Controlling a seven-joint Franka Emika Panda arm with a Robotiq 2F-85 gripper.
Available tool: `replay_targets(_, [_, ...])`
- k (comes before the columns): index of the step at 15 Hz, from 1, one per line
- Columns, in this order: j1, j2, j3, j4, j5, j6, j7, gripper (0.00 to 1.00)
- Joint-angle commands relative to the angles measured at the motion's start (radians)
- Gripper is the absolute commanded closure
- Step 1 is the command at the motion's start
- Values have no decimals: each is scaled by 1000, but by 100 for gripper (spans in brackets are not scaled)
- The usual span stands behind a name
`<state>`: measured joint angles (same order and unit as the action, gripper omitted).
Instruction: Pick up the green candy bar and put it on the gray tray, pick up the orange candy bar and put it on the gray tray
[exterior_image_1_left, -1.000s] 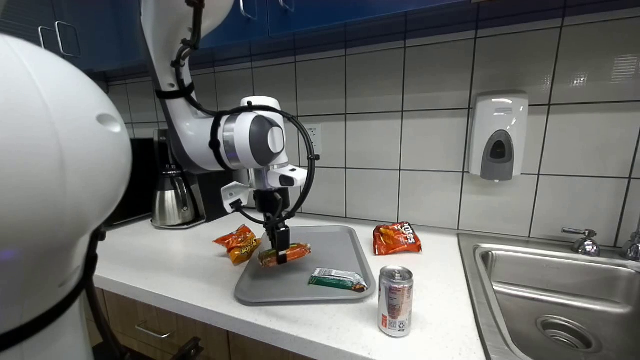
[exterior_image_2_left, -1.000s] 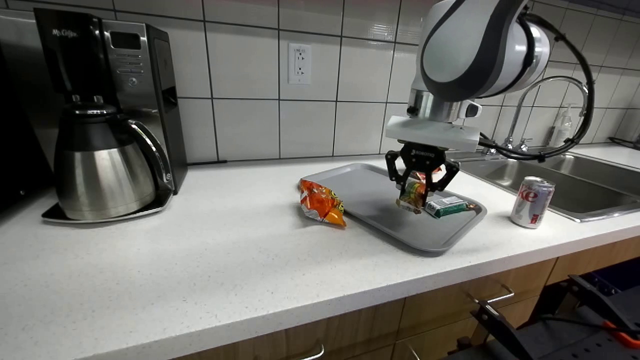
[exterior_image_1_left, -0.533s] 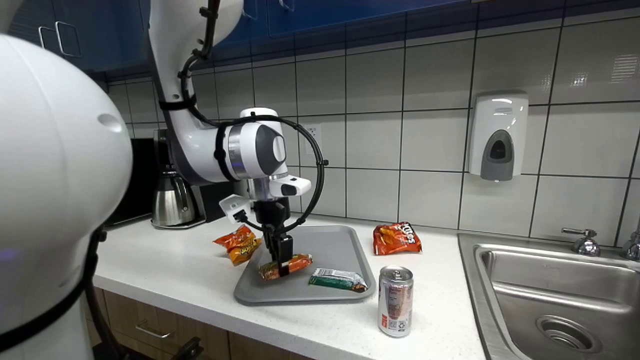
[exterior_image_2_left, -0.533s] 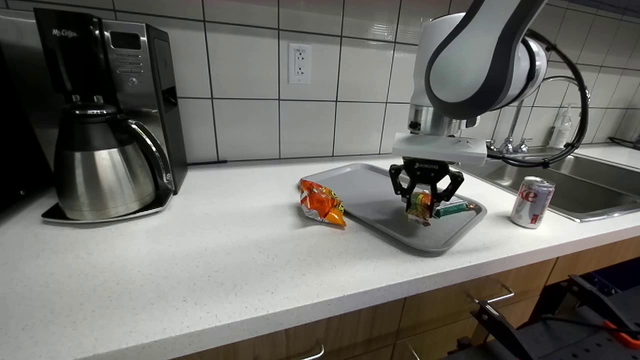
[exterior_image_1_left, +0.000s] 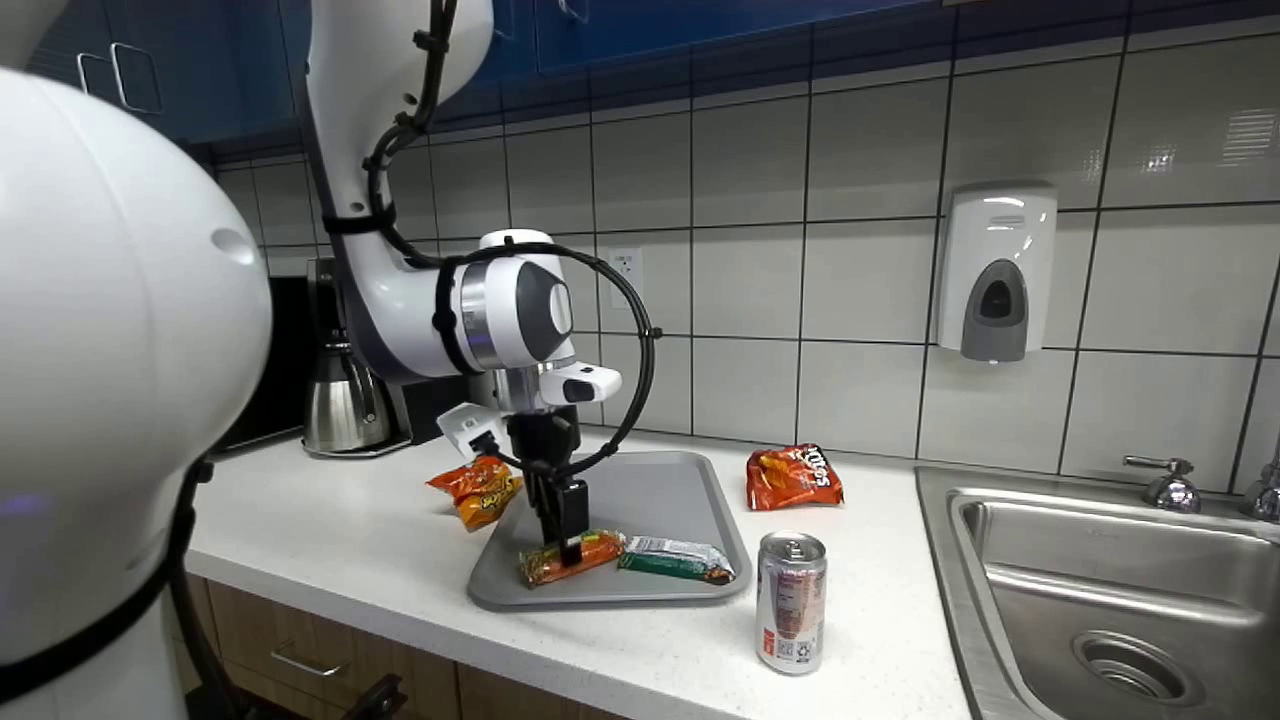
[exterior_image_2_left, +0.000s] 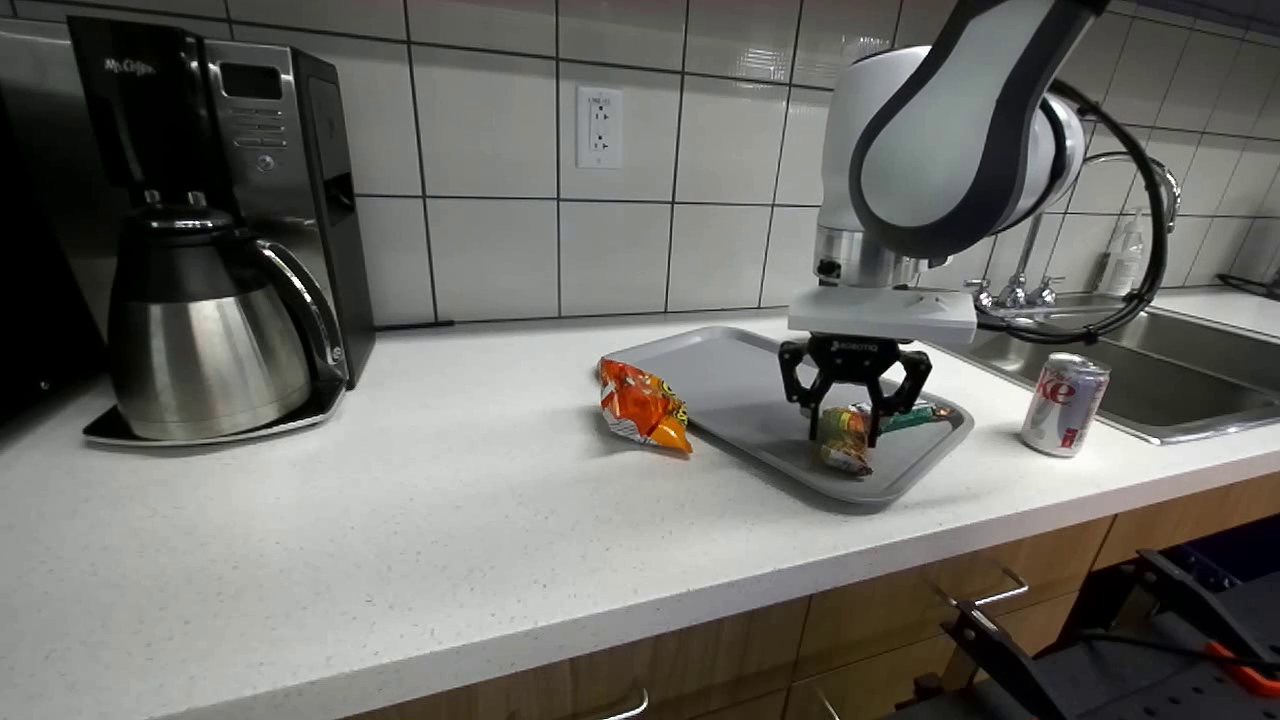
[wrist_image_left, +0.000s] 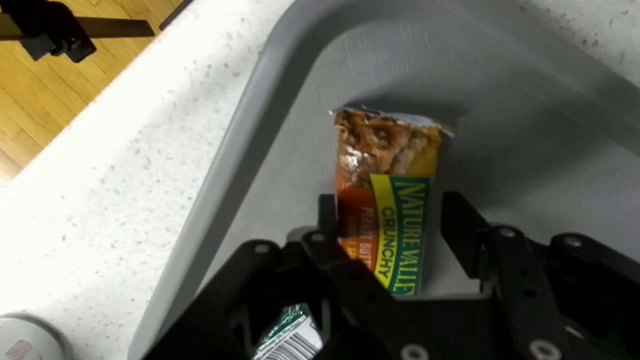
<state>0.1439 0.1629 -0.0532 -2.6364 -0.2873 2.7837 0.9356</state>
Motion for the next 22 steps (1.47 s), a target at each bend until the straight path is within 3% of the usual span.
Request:
replay_targets(1, [10, -33, -6, 3, 8, -34, 0, 9])
replay_targets(3, [-4, -62, 9, -10, 49, -38, -38, 0])
replay_targets(8, [-20, -146, 18, -41, 98, -39, -101, 0])
replay_targets(13, [-43, -235, 37, -79, 176, -67, -261, 0])
replay_targets(17, [-59, -299, 39, -94, 263, -143, -431, 0])
replay_targets(22, [-92, -370, 34, -95, 282, -243, -556, 0])
